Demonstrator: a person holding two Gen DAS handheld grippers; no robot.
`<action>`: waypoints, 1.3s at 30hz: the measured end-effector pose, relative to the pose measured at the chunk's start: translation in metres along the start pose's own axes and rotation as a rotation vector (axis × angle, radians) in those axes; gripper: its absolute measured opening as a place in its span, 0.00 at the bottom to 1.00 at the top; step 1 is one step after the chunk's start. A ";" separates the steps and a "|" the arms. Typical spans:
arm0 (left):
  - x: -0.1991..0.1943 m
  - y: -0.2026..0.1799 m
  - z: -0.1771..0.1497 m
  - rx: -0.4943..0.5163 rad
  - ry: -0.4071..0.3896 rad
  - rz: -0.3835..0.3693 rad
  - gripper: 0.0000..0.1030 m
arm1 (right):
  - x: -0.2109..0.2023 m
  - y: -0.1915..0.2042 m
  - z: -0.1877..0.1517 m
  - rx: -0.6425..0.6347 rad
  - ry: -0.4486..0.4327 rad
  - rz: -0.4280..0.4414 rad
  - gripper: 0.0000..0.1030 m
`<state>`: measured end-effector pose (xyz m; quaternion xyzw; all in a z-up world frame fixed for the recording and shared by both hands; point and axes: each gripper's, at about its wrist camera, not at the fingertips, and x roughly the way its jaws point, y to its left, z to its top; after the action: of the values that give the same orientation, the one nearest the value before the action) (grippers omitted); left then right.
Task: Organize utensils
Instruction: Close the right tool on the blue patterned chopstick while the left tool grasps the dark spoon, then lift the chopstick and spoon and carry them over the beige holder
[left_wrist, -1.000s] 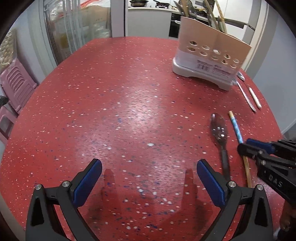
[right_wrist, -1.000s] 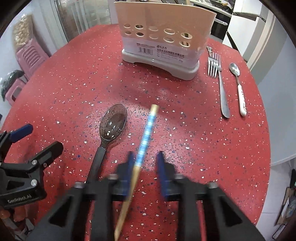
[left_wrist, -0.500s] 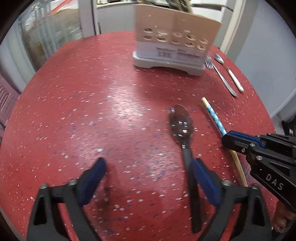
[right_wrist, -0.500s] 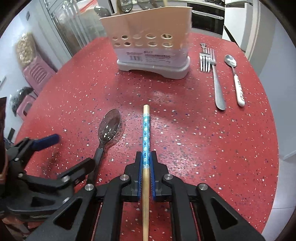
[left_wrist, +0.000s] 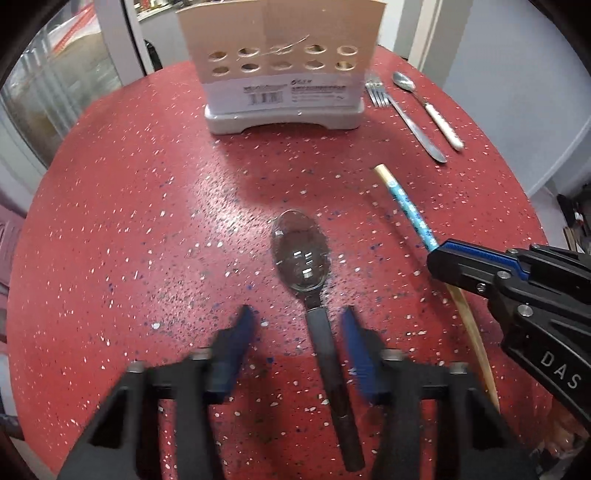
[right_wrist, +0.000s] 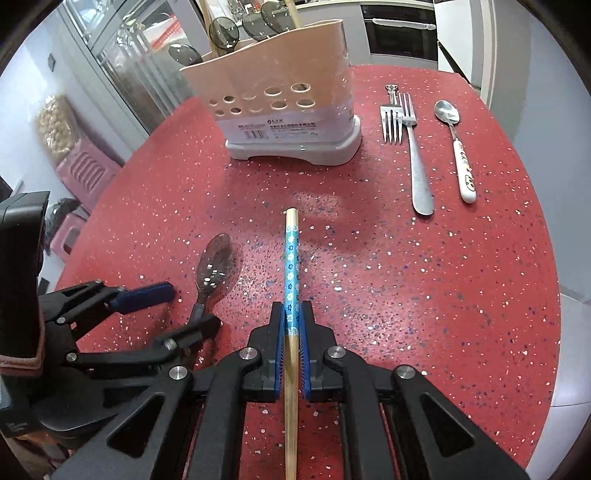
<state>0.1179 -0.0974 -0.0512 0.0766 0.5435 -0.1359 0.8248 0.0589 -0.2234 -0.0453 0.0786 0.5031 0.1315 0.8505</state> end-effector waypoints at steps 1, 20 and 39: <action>0.000 -0.001 0.001 0.005 -0.002 0.001 0.35 | -0.001 0.000 0.000 0.001 -0.003 0.002 0.08; -0.044 0.026 -0.010 -0.149 -0.273 -0.075 0.35 | -0.029 -0.003 0.015 0.005 -0.116 0.103 0.08; -0.071 0.041 0.019 -0.183 -0.372 -0.084 0.35 | -0.059 0.007 0.055 -0.017 -0.213 0.133 0.08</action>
<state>0.1210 -0.0534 0.0205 -0.0478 0.3945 -0.1321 0.9081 0.0788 -0.2349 0.0326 0.1180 0.4023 0.1828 0.8893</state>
